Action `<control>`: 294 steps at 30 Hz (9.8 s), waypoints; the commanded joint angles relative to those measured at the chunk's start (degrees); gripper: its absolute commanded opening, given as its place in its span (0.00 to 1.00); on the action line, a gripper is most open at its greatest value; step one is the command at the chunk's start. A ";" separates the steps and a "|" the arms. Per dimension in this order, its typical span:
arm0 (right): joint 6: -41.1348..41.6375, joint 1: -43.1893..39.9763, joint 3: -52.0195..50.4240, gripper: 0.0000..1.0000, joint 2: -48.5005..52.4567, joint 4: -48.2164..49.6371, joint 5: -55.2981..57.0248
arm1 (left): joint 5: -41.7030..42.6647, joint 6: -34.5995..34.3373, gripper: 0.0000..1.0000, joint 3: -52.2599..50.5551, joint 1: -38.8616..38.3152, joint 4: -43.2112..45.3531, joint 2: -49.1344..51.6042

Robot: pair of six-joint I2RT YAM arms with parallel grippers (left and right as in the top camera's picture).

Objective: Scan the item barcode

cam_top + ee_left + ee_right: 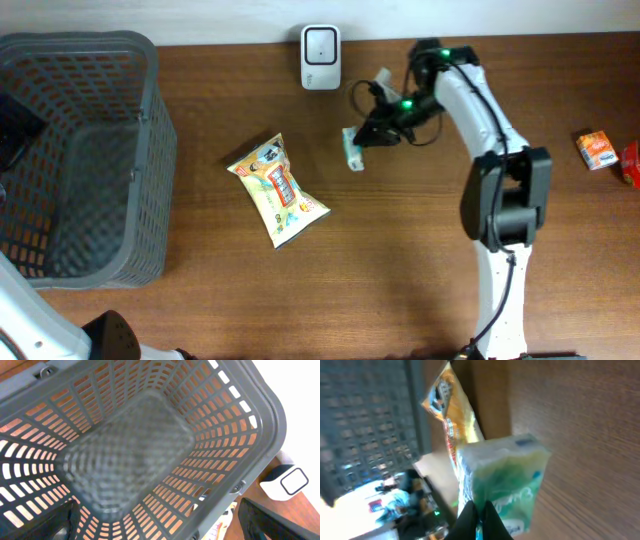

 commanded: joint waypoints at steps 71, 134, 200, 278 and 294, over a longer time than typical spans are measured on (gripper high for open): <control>-15.28 2.99 -21.03 0.04 -4.74 34.27 -33.68 | 0.02 -0.33 0.99 0.04 0.20 -0.04 0.13; 24.59 -29.09 -0.87 0.04 -10.03 19.87 65.64 | 0.02 -0.33 0.99 0.04 0.20 -0.04 0.13; 29.97 30.71 2.10 0.04 -5.53 6.67 31.69 | 0.02 -0.33 0.99 0.04 0.20 -0.04 0.13; 44.37 -17.66 7.80 0.99 -15.74 -18.08 68.81 | 4.42 11.47 0.99 -39.30 -50.18 21.03 0.85; 44.37 -17.66 7.80 0.99 -15.74 -18.08 68.81 | -17.33 -2.49 0.47 -55.19 -60.96 43.08 19.58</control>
